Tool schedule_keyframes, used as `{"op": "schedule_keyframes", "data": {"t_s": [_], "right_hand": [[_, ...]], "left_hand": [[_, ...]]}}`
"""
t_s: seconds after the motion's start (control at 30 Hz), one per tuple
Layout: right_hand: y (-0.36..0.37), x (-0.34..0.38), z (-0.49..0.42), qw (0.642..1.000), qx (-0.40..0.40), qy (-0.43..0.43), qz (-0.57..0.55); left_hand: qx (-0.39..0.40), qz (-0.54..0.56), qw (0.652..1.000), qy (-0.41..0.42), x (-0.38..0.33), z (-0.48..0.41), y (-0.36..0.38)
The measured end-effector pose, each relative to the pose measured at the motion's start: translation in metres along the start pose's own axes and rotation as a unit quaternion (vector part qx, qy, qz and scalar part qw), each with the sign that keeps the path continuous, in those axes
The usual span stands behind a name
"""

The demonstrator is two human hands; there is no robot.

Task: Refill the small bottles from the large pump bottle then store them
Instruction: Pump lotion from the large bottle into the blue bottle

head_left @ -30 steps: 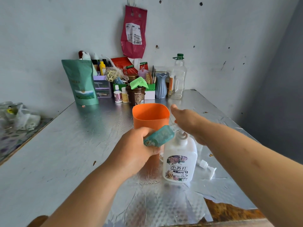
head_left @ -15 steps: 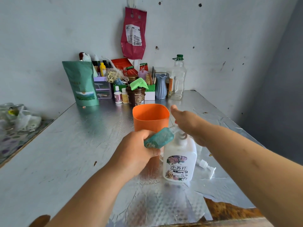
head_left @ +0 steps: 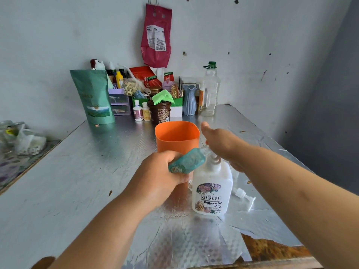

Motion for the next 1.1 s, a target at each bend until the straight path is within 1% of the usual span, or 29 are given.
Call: {"op": "schedule_keyframes", "data": {"t_s": [0.17,0.23,0.33,0.43,0.53,0.93,1.1], "right_hand": [[0.005,0.002,0.005,0.999,-0.005,-0.003,0.043],[0.007,0.000,0.005,0.999,-0.021,0.007,0.030],[0.006,-0.003,0.005,0.999,-0.003,0.014,0.029],[0.001,-0.004,0.004,0.999,0.001,0.017,-0.030],[-0.002,0.001,0.005,0.999,0.007,0.015,-0.039],[-0.002,0.000,0.004,1.000,0.003,-0.002,-0.002],[0.003,0.001,0.006,0.999,-0.020,0.005,0.028]], "left_hand": [[-0.001,0.000,1.000,-0.016,0.009,-0.003,0.006],[0.000,-0.003,1.000,-0.023,0.012,-0.003,0.009],[-0.006,-0.001,1.000,-0.024,0.010,-0.001,0.009],[-0.010,0.000,1.000,-0.018,0.005,0.000,0.004],[-0.010,-0.005,1.000,-0.011,0.000,0.000,0.001],[-0.006,-0.008,1.000,-0.004,0.001,-0.001,0.000],[-0.001,-0.011,1.000,-0.016,0.009,-0.004,0.004]]}}
Point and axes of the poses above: each hand's wrist, its own z-axis away from the middle knuckle, its own y-axis out of the palm, x = y × z, the point moved 6 cm from there along -z, towards the middle knuckle, and after that the axes turned 1 degree about y, right-handed, at the moved point
